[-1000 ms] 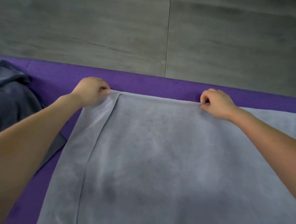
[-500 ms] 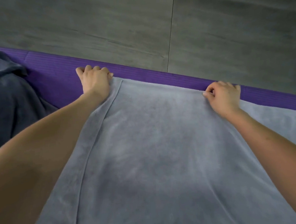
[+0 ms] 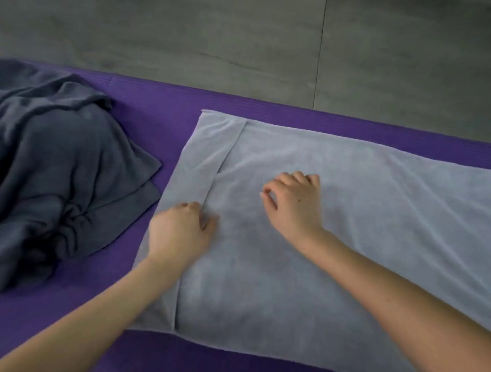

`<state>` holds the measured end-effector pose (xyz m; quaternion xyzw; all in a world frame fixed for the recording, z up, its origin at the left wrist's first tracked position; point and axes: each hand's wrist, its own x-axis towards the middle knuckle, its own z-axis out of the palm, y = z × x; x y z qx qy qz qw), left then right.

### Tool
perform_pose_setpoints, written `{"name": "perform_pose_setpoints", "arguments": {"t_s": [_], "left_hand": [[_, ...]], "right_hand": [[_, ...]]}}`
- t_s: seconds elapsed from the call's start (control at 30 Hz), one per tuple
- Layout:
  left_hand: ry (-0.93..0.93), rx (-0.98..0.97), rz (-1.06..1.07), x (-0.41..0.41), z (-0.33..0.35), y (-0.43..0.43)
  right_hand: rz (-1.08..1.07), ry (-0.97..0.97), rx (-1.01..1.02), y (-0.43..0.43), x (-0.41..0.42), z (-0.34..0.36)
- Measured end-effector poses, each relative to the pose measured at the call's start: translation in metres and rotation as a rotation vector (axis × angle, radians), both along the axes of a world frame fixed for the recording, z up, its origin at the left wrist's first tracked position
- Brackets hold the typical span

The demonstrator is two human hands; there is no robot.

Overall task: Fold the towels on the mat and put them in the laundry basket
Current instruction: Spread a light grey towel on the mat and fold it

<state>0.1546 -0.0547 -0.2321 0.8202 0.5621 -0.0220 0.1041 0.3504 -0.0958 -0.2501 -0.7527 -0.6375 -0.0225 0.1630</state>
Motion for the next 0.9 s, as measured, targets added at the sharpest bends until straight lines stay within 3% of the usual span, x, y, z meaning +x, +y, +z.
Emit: {"name": "perform_pose_setpoints", "arguments": {"t_s": [0.17, 0.53, 0.8, 0.9], "left_hand": [[0.073, -0.120, 0.046, -0.033, -0.014, -0.053], [0.342, -0.181, -0.058, -0.037, -0.002, -0.043], [0.102, -0.266, -0.148, -0.041, -0.004, -0.056], [-0.067, -0.242, -0.134, -0.055, -0.001, -0.060]], "right_hand": [[0.104, 0.065, -0.099, -0.027, -0.061, 0.001], [-0.009, 0.040, -0.215, -0.065, -0.064, 0.006], [0.014, 0.002, -0.190, -0.087, -0.064, 0.001], [0.089, -0.019, -0.147, -0.098, -0.069, 0.001]]}}
